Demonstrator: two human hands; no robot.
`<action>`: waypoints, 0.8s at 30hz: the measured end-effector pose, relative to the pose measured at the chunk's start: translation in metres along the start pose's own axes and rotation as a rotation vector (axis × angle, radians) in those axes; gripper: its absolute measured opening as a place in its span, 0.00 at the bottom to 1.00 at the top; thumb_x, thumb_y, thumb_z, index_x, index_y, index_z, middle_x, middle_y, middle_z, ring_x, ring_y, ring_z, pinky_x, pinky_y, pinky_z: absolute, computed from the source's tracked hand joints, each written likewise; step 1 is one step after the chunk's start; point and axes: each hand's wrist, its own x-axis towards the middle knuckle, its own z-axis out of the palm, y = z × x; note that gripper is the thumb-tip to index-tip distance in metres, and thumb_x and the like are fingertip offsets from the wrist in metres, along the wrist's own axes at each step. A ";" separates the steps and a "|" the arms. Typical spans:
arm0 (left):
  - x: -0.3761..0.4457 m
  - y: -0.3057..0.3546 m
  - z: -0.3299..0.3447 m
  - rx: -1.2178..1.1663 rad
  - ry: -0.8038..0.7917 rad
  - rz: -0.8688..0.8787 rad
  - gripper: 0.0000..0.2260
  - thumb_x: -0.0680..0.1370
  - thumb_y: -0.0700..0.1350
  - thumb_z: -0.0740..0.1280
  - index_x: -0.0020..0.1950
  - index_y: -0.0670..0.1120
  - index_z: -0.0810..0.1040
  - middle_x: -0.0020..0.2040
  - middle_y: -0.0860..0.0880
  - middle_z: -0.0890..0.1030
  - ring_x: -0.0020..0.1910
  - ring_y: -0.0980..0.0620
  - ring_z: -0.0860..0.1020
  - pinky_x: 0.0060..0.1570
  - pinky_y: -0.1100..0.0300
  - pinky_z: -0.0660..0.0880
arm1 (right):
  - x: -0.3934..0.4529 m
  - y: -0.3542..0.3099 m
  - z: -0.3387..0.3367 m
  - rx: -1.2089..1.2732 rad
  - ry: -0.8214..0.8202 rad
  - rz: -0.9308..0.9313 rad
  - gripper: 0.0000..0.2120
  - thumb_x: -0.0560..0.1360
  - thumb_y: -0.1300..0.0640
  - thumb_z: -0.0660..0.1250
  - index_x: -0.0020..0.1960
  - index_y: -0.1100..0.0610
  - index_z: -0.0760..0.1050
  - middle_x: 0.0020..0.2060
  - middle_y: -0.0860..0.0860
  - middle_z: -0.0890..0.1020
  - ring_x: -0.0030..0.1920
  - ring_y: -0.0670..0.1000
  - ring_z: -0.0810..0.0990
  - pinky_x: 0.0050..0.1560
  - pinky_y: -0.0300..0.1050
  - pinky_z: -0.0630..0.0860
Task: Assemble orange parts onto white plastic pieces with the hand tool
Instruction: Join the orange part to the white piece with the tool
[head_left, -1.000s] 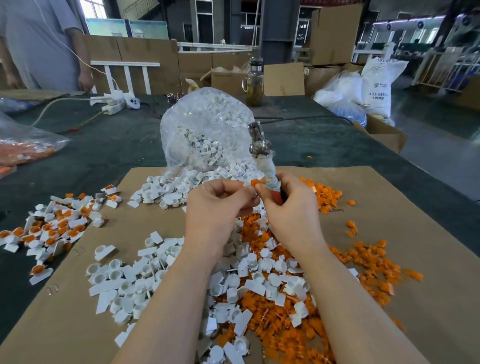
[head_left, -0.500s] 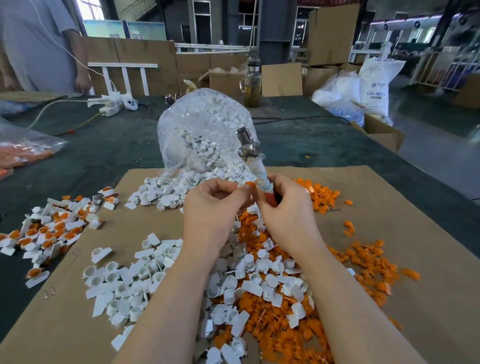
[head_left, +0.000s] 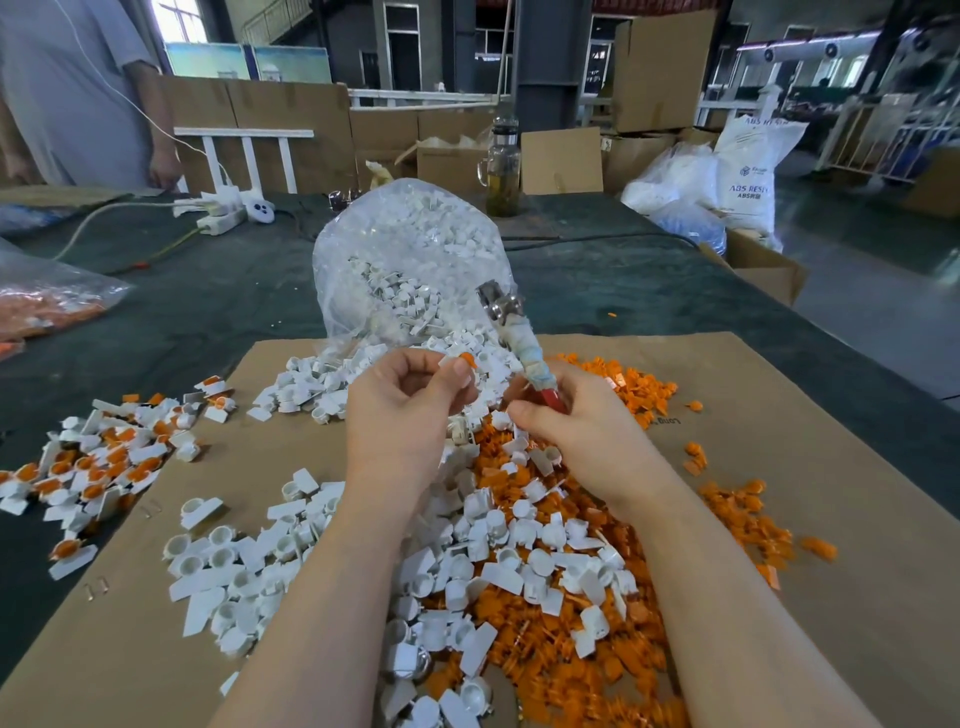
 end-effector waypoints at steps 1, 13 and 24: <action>0.000 0.000 -0.001 -0.019 -0.001 0.012 0.04 0.76 0.39 0.72 0.42 0.45 0.80 0.33 0.52 0.84 0.35 0.54 0.84 0.39 0.65 0.80 | 0.000 0.001 -0.003 -0.033 -0.036 0.011 0.03 0.77 0.56 0.67 0.49 0.55 0.76 0.42 0.53 0.80 0.41 0.48 0.79 0.44 0.43 0.76; 0.003 0.000 -0.006 -0.079 -0.027 0.111 0.05 0.78 0.38 0.70 0.43 0.44 0.78 0.31 0.55 0.82 0.33 0.59 0.82 0.38 0.68 0.77 | -0.005 -0.001 -0.013 -0.203 -0.271 0.099 0.18 0.76 0.54 0.70 0.64 0.53 0.71 0.54 0.50 0.80 0.53 0.49 0.79 0.59 0.52 0.76; 0.004 0.000 -0.008 -0.148 -0.017 0.114 0.06 0.77 0.35 0.70 0.41 0.44 0.78 0.30 0.54 0.81 0.31 0.59 0.81 0.37 0.69 0.77 | -0.005 -0.006 -0.005 -0.295 -0.229 -0.019 0.09 0.76 0.62 0.64 0.44 0.49 0.76 0.40 0.47 0.79 0.41 0.50 0.79 0.45 0.53 0.76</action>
